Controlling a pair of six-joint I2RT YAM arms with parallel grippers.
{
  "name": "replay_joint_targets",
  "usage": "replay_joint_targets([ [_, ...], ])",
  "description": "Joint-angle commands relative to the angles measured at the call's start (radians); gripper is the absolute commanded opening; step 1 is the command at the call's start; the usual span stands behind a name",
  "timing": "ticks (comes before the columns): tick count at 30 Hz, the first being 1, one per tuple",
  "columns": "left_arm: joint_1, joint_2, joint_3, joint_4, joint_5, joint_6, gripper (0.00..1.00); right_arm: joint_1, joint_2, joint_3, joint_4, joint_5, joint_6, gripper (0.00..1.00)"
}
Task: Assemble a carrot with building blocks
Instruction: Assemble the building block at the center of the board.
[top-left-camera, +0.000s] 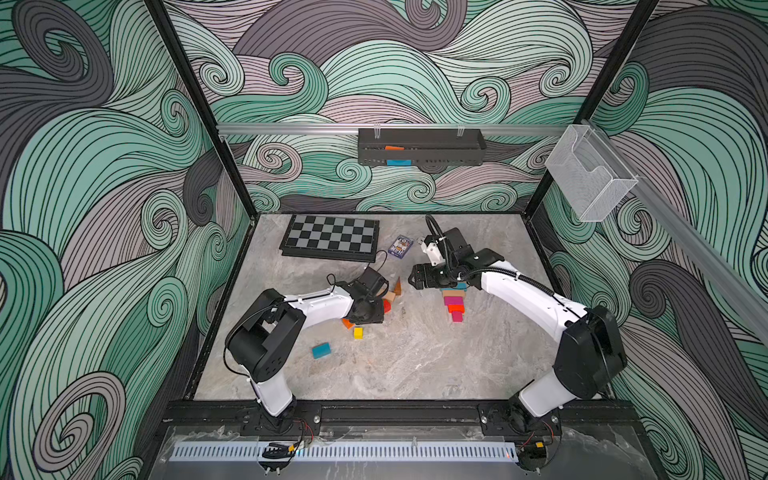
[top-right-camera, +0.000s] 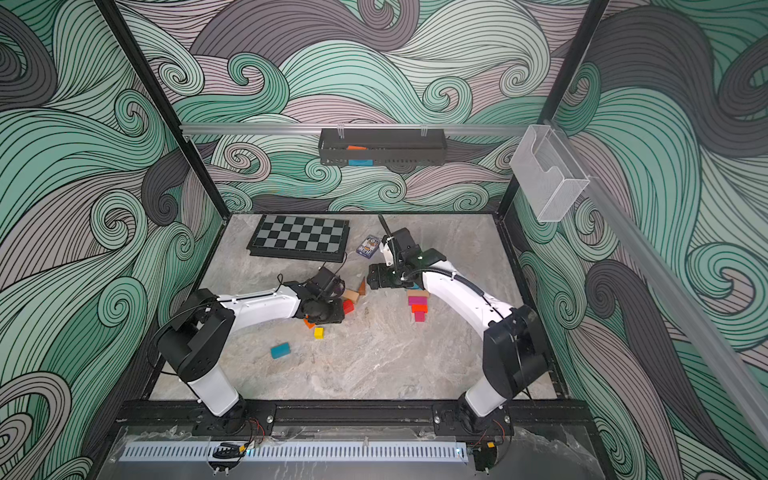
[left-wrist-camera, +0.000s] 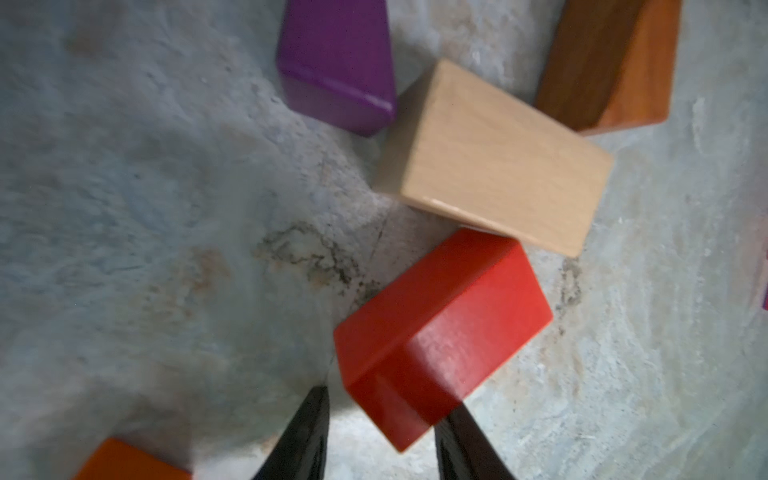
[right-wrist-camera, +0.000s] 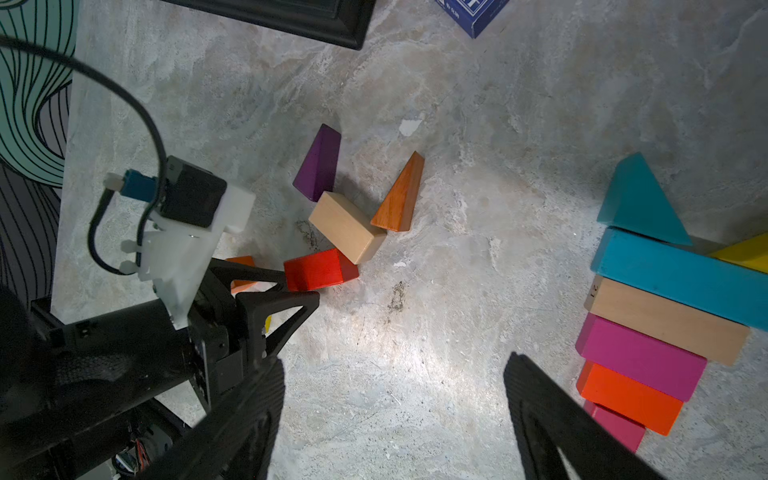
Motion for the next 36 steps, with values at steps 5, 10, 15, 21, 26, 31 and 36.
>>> replay_joint_targets([
  [5,0.016,0.018,0.051,-0.091,-0.089,0.090,0.42,-0.005,-0.001,0.001,0.009,-0.010,0.013,0.84],
  [10,0.016,0.029,0.061,-0.071,-0.084,0.107,0.43,-0.005,0.011,0.001,0.014,-0.014,0.016,0.83],
  [15,0.016,0.053,0.073,-0.053,-0.083,0.128,0.43,-0.005,0.027,0.001,0.018,-0.018,0.019,0.83],
  [21,0.016,0.061,0.091,-0.029,-0.071,0.150,0.45,-0.003,0.046,0.010,0.023,-0.027,0.028,0.83],
  [26,0.015,0.065,0.098,-0.012,-0.038,0.154,0.45,0.001,0.061,0.021,0.022,-0.023,0.027,0.83],
  [31,0.010,0.070,0.093,0.015,0.001,0.143,0.45,0.003,0.073,0.029,0.026,-0.019,0.032,0.83],
  [36,0.003,0.083,0.093,0.035,0.031,0.133,0.45,0.003,0.083,0.032,0.027,-0.019,0.037,0.83],
])
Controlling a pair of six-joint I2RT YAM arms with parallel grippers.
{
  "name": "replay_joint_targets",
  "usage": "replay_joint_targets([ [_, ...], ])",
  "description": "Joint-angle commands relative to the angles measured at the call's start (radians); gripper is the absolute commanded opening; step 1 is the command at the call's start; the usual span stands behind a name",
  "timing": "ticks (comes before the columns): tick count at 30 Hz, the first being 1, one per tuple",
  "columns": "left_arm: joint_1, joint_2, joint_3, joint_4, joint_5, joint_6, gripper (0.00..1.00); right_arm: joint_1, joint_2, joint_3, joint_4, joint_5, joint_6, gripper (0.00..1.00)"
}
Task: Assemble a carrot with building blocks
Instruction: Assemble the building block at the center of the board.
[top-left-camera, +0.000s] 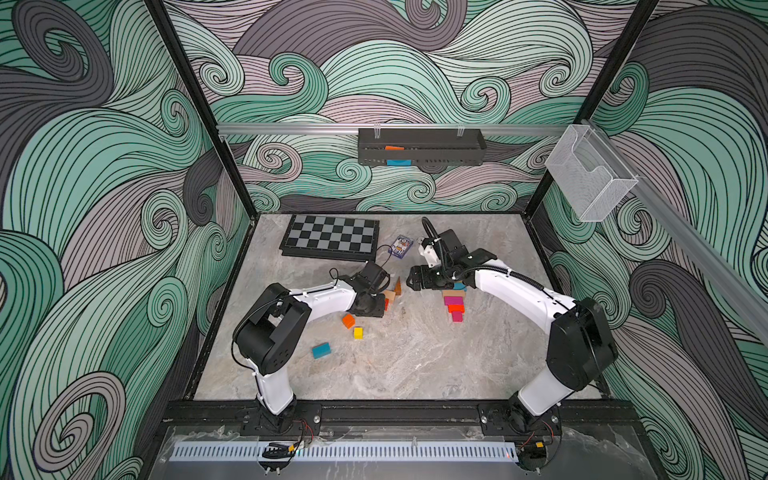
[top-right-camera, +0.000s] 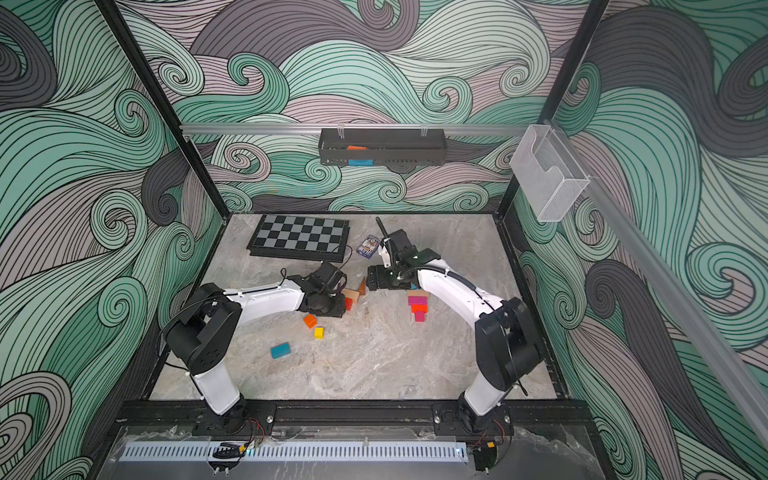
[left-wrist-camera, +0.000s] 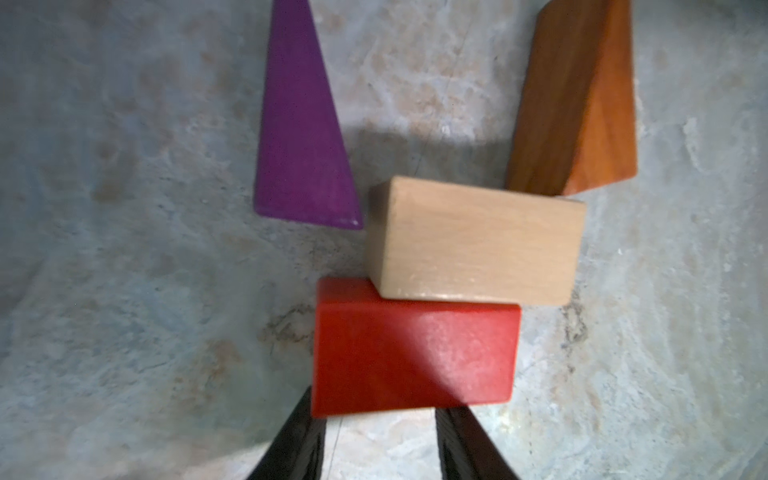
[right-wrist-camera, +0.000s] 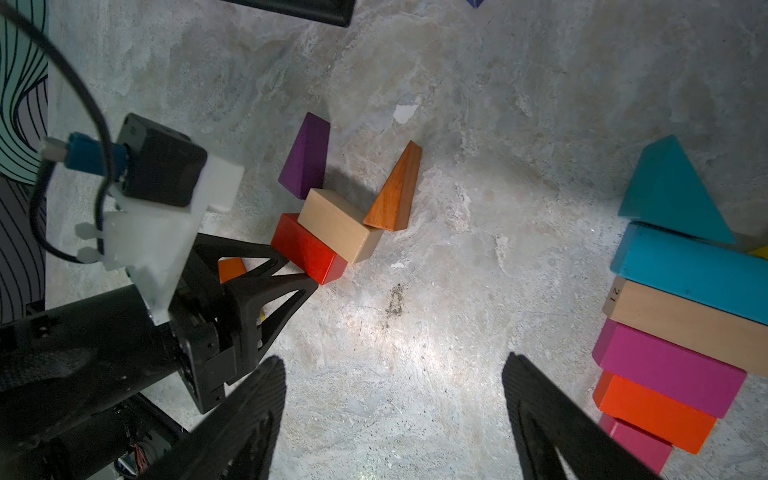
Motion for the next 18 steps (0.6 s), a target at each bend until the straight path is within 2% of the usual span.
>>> replay_joint_targets([
  [1,-0.007,0.022,0.025,0.024,0.041,-0.003,0.45,0.003,0.025,0.030,0.012,-0.006,0.017,0.83],
  [18,-0.023,0.065,0.070,0.056,0.076,0.022,0.45,0.013,0.028,0.026,0.014,0.010,0.026,0.83],
])
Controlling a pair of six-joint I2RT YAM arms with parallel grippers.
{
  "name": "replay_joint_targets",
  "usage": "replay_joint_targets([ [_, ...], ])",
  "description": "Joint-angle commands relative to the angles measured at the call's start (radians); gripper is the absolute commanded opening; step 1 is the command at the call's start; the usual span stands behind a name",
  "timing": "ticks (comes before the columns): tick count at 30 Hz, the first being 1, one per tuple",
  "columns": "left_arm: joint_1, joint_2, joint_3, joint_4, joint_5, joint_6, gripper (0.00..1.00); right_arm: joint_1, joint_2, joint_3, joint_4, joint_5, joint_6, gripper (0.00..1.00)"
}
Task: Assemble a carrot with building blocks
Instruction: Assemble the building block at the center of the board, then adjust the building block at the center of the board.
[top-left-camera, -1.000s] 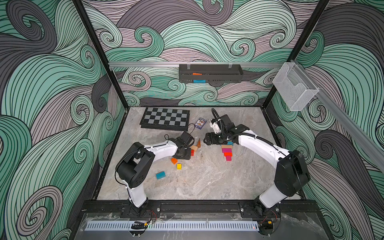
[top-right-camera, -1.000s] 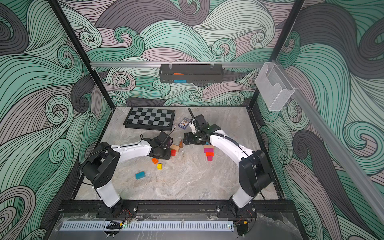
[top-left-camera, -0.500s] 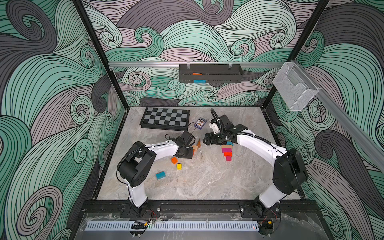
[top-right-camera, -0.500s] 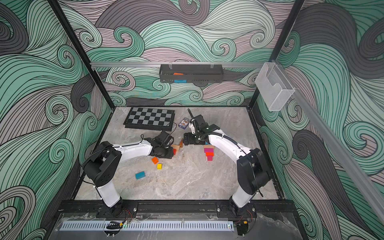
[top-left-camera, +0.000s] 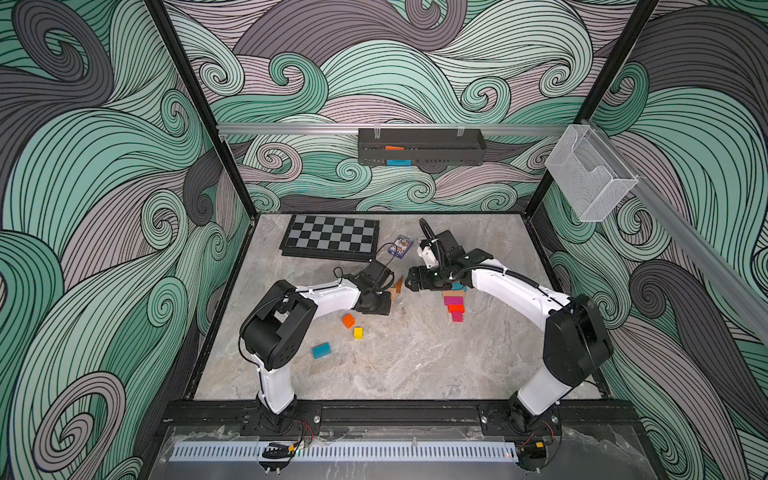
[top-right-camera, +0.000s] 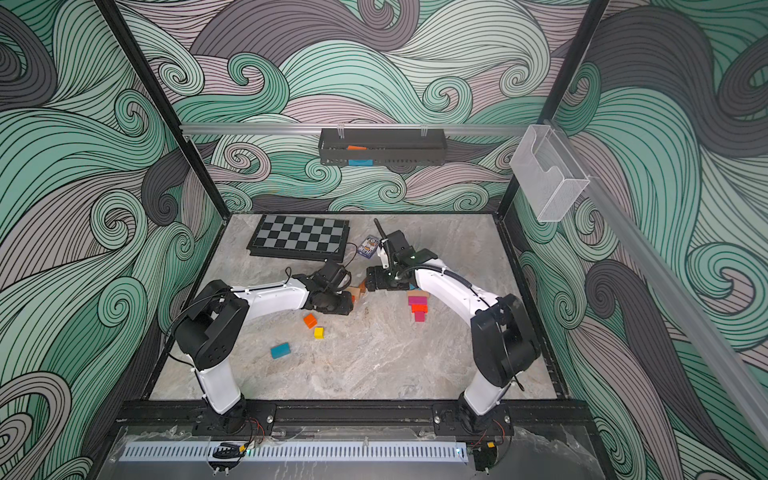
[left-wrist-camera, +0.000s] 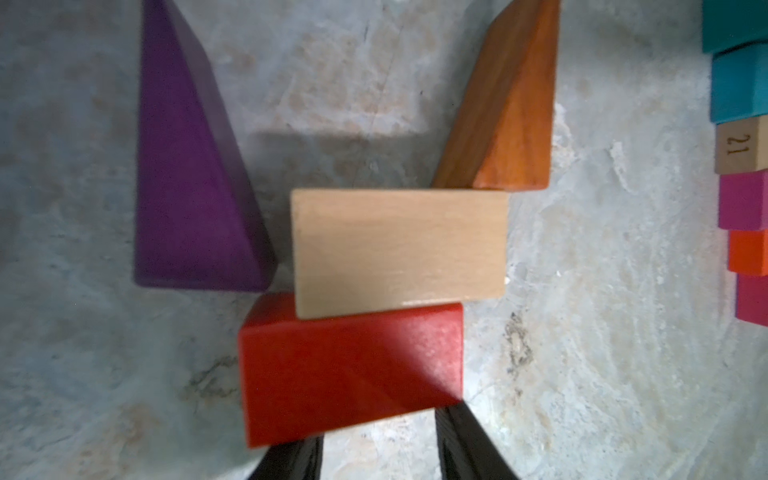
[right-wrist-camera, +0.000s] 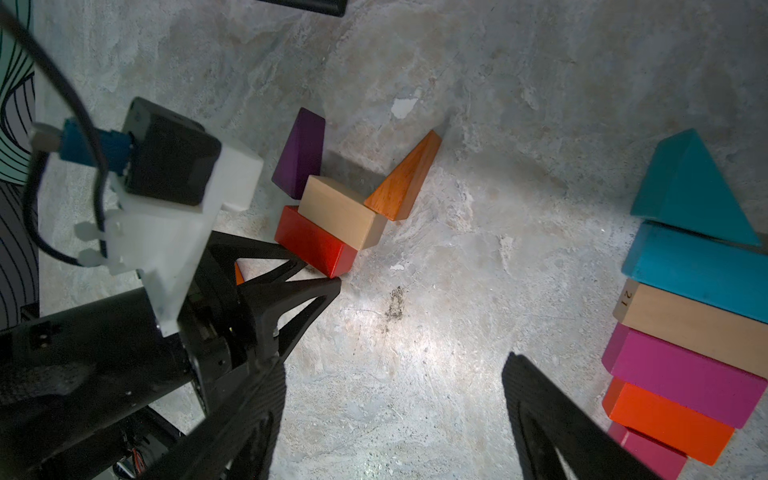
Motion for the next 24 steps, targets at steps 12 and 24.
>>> replay_joint_targets([
  [12,0.034,-0.170,-0.017,-0.077,0.022,0.014,0.53,0.006,0.081,0.092,-0.013,0.060,0.003,0.71],
  [24,0.267,-0.199,0.045,-0.182,0.090,-0.049,0.46,0.006,0.297,0.221,-0.038,0.138,-0.014,0.42],
])
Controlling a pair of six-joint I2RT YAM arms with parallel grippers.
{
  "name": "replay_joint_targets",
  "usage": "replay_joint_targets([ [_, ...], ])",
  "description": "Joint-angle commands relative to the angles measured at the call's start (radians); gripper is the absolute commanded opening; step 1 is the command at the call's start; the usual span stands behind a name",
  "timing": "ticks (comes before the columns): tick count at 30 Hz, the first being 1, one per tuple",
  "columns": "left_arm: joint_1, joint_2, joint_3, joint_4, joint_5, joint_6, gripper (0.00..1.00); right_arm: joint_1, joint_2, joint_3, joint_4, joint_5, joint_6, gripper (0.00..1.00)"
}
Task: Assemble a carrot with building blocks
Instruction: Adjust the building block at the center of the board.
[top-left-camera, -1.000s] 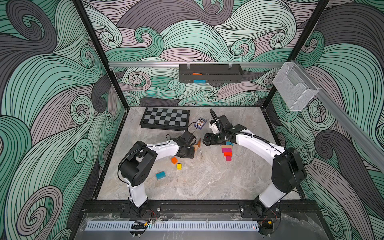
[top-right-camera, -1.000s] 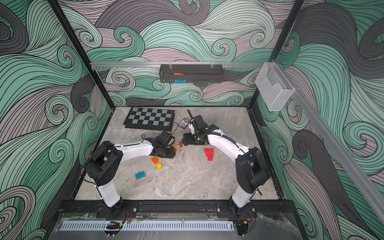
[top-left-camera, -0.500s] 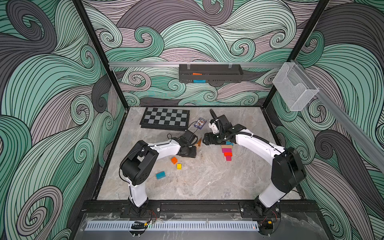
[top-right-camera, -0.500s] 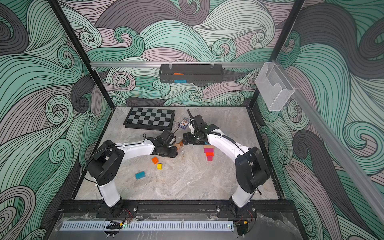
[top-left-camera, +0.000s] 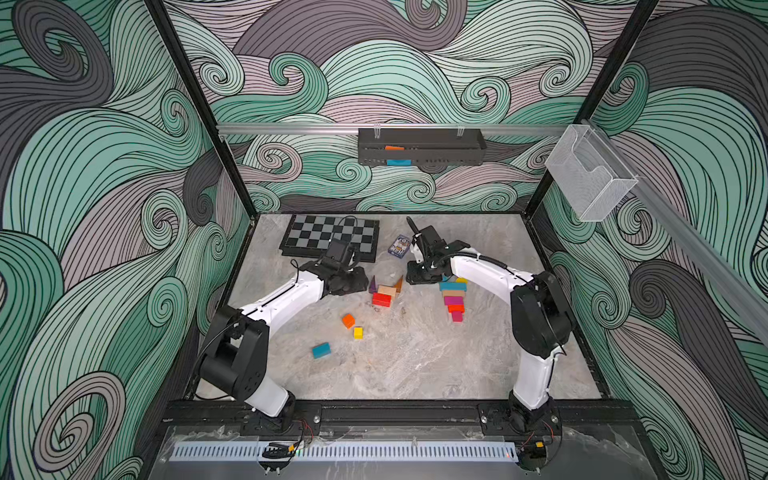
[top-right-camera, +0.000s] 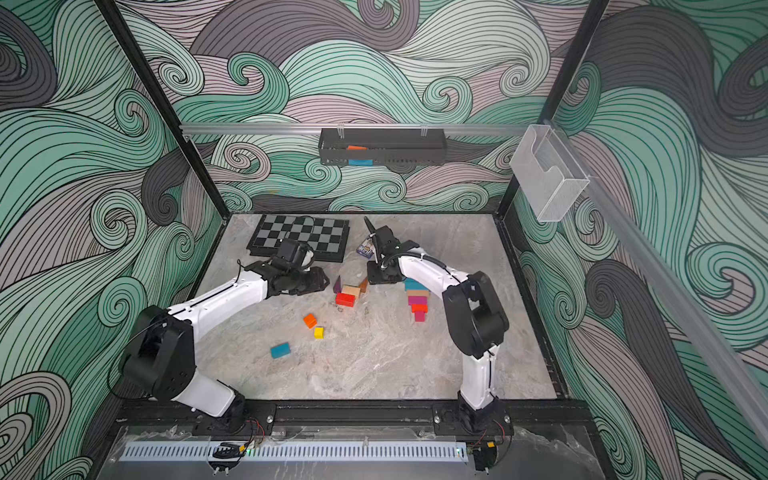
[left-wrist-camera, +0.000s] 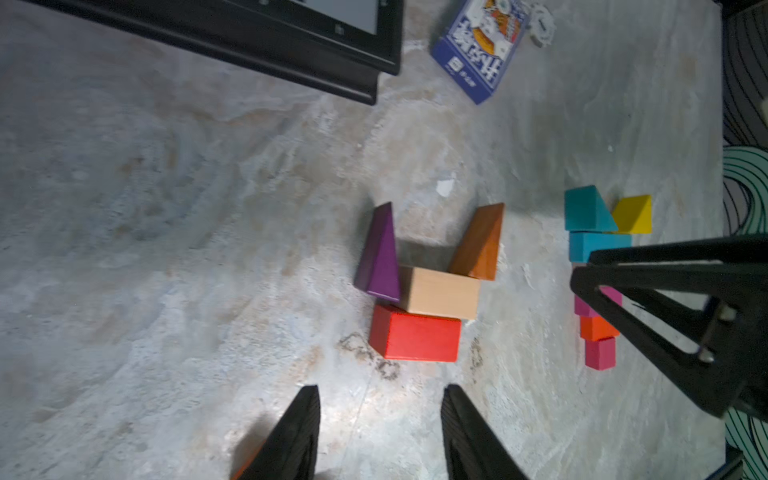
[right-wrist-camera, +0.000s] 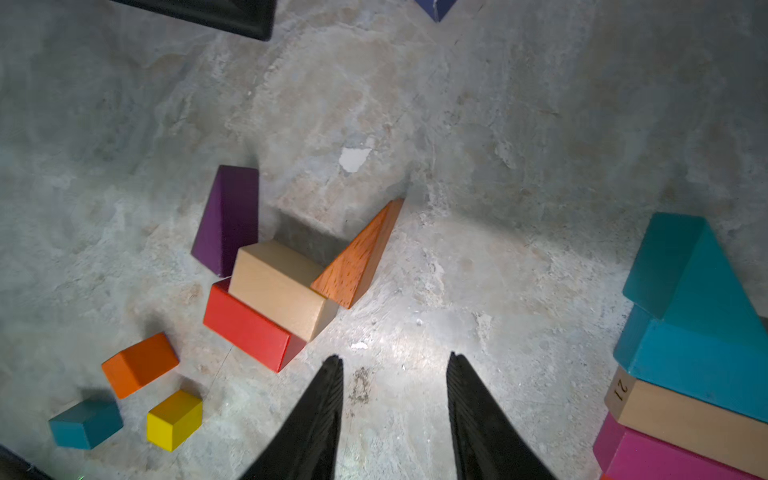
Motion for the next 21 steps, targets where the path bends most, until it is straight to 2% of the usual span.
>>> replay_joint_targets([
  [1,0.027,0.082,0.058,-0.059,0.027,-0.004,0.45,0.005,0.043,0.041,-0.018,0.032,-0.006,0.42],
  [11,0.059,0.275,0.146,-0.046,0.028,0.018,0.33,0.006,0.155,0.120,-0.023,0.022,-0.002,0.42],
  [21,0.059,0.321,0.147,-0.012,0.080,0.007,0.32,0.032,0.185,0.145,-0.025,-0.009,-0.011,0.44],
])
